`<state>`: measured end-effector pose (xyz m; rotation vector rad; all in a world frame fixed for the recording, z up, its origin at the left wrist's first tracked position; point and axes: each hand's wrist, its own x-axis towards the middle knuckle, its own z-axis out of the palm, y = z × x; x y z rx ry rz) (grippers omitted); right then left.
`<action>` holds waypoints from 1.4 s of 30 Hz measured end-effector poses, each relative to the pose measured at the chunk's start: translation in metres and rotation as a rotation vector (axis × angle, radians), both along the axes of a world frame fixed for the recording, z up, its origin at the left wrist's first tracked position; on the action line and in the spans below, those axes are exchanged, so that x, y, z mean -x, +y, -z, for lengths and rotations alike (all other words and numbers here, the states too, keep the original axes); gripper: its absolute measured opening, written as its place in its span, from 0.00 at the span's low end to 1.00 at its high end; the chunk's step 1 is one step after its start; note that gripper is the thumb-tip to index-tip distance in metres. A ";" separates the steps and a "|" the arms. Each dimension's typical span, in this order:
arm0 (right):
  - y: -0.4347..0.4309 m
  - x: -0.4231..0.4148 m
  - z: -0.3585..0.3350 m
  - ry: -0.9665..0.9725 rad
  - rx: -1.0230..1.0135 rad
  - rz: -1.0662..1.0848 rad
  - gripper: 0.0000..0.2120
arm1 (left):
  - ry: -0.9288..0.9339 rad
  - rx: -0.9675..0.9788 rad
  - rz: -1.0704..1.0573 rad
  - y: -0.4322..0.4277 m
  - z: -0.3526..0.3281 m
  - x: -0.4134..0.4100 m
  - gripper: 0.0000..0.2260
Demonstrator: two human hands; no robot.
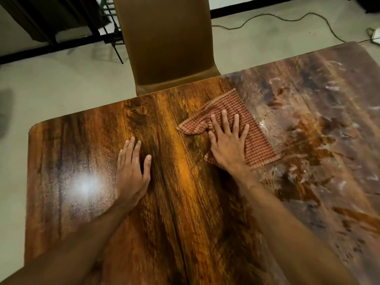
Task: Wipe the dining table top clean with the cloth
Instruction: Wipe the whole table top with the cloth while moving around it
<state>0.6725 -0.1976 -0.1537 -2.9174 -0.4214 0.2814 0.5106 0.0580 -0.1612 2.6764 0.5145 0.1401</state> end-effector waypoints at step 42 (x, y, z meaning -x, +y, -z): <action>-0.076 0.181 -0.008 -0.020 -0.005 0.004 0.28 | 0.028 0.104 0.140 -0.021 -0.019 0.064 0.25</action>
